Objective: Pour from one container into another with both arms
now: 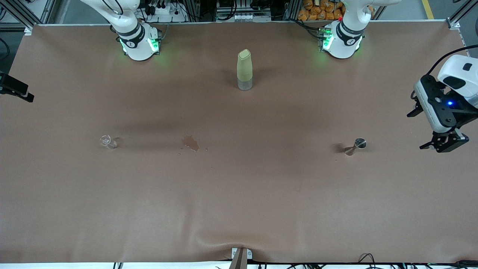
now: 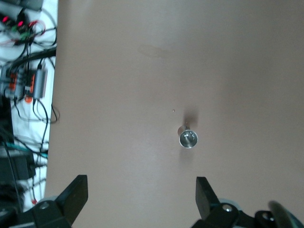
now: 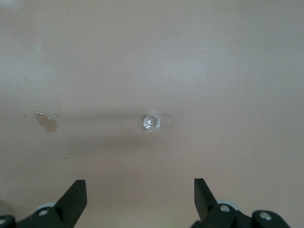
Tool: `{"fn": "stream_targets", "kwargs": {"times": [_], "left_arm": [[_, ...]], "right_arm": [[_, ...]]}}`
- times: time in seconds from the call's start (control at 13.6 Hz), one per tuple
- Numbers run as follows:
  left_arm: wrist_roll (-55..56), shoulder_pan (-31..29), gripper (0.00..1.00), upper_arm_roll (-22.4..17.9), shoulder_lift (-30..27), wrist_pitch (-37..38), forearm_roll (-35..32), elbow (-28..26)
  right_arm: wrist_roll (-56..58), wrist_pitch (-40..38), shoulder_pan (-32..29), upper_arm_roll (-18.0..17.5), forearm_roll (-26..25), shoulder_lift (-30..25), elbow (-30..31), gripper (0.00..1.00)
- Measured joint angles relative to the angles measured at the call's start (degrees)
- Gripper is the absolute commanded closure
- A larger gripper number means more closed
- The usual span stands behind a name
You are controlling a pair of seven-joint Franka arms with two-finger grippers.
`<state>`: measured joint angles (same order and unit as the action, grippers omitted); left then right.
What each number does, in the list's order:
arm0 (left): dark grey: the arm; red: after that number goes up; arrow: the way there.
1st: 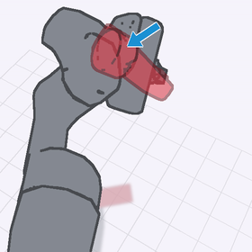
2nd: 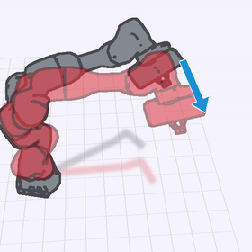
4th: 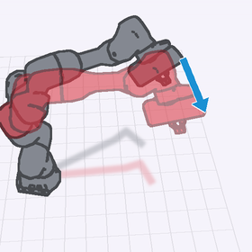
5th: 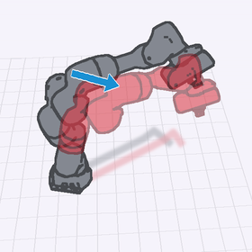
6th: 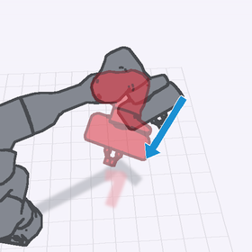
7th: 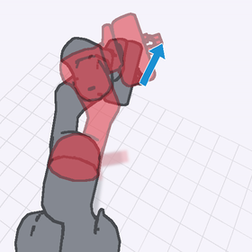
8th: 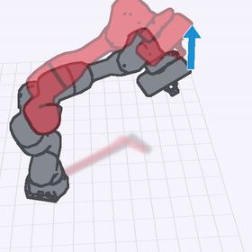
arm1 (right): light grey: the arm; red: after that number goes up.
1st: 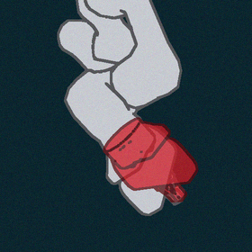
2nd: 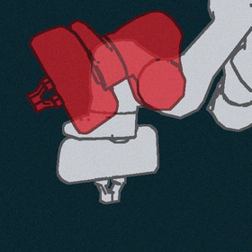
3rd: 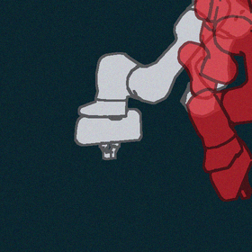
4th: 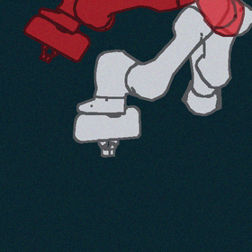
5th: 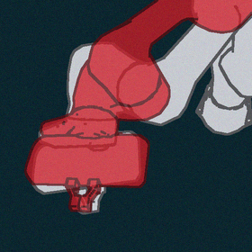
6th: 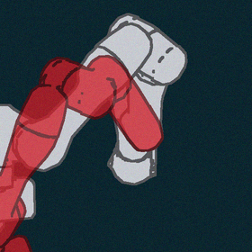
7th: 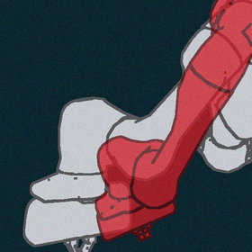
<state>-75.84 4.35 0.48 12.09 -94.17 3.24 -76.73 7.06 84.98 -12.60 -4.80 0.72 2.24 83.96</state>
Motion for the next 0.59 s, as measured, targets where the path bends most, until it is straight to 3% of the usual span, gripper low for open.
{"fn": "stream_targets", "kwargs": {"times": [0.59], "left_arm": [[30.96, -0.55, 0.0, -0.14, 0.0, -0.05, -2.05, 0.0]], "right_arm": [[0.0, 0.0, -0.04, 0.03, 0.02, 0.0, 0.0, 0.0]]}}
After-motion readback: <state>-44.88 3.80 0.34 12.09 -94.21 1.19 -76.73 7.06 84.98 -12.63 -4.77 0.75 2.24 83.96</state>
